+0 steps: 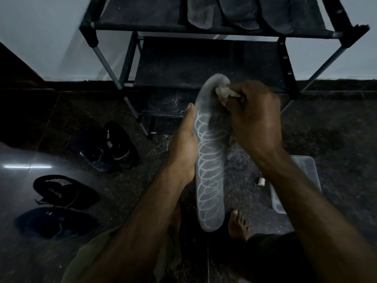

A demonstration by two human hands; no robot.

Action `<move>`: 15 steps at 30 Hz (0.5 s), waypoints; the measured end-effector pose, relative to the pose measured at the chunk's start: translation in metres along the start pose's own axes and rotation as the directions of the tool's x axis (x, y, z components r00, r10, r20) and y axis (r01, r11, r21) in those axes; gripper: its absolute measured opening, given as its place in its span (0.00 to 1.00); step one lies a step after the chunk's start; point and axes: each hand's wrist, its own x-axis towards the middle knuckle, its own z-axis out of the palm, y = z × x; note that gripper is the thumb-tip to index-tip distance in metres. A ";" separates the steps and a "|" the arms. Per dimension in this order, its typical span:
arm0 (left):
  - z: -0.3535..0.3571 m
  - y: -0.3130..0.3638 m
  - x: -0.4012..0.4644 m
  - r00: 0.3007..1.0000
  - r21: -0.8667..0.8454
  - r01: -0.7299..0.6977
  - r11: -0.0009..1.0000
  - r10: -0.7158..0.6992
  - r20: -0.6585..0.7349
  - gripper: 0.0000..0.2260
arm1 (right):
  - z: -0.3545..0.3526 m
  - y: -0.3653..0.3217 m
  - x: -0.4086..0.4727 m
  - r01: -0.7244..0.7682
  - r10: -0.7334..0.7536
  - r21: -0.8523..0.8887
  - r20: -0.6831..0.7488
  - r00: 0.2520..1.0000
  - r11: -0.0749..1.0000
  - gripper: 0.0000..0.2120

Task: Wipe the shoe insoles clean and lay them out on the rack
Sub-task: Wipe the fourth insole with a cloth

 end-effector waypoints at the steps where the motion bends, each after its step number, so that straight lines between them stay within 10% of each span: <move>1: 0.000 0.001 0.000 1.000 0.011 0.000 1.000 0.000 -0.007 0.27 | -0.002 0.004 0.002 -0.019 0.019 0.001 -0.020 1.000 1.000 0.08; 15: 0.004 0.006 -0.003 0.999 -0.066 -0.017 0.998 0.019 0.032 0.24 | 0.001 0.001 -0.001 0.010 -0.010 -0.017 -0.002 1.000 1.000 0.06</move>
